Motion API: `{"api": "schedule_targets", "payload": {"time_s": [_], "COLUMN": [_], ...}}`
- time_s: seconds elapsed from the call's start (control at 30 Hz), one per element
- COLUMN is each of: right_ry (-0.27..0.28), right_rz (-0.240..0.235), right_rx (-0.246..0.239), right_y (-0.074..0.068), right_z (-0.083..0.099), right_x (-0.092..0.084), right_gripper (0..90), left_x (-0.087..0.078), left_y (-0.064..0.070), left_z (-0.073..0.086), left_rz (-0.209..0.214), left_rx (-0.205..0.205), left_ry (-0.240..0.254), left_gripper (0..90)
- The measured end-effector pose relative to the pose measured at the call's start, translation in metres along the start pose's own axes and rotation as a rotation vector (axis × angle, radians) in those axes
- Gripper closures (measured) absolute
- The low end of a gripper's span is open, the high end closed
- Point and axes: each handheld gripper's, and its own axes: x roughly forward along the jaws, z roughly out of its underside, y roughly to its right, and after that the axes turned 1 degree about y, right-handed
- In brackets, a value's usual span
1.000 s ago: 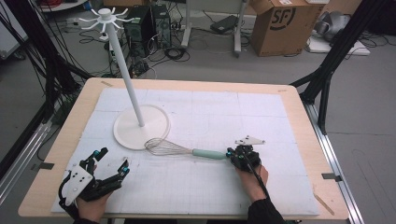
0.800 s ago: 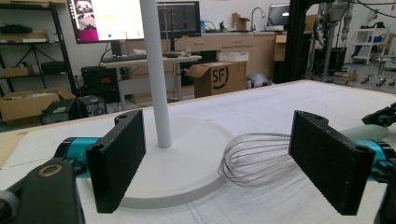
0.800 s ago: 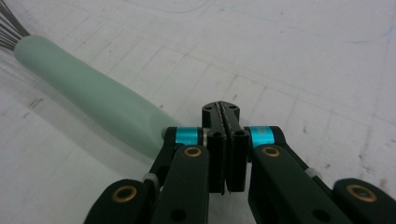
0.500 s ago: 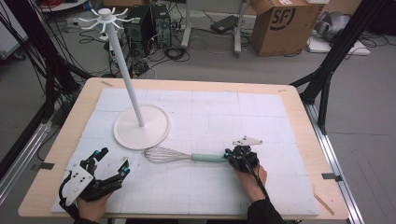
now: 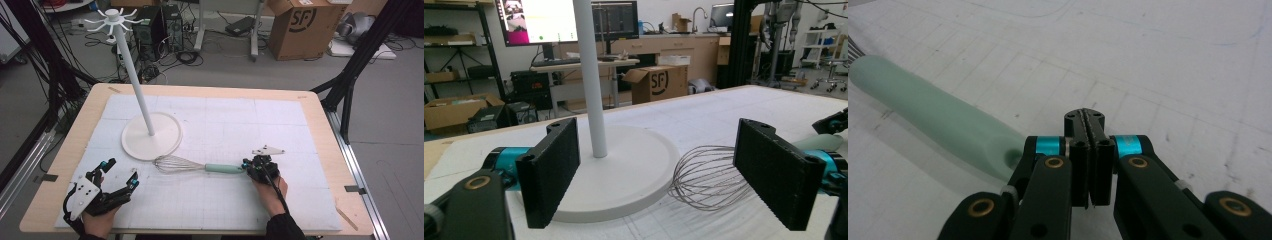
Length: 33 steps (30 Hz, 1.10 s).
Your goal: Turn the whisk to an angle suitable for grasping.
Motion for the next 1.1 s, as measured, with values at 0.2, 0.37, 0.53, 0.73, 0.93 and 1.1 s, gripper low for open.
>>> {"api": "schedule_targets", "payload": {"time_s": [0.2,0.37,0.53,0.73,0.93,1.1], "right_ry": [0.037,0.075,0.095,0.11,0.133,0.162], "right_rz": [-0.009,-0.015,-0.029,-0.061,-0.028,-0.005], "right_rx": [0.024,0.032,0.041,0.042,0.052,0.053], "right_y": [0.007,0.011,0.02,0.03,0.032,0.031], "right_z": [0.001,0.005,0.011,0.018,0.023,0.025], "right_x": [-0.012,-0.025,-0.037,-0.05,-0.06,-0.067], "right_gripper": [88.3,87.1,74.8,64.8,46.3,32.1], "left_x": [0.0,0.0,0.001,0.002,0.003,0.003], "left_y": [0.001,0.0,0.001,0.002,0.002,0.002], "left_z": [0.0,0.001,0.001,0.001,0.001,0.002], "left_rz": [0.001,-0.001,0.002,0.003,0.003,0.005], "left_rx": [0.001,0.0,0.005,0.009,0.008,0.01], "left_ry": [-0.004,-0.006,-0.011,-0.014,-0.015,-0.02], "left_gripper": [19.3,19.4,19.3,19.3,19.4,19.3]}}
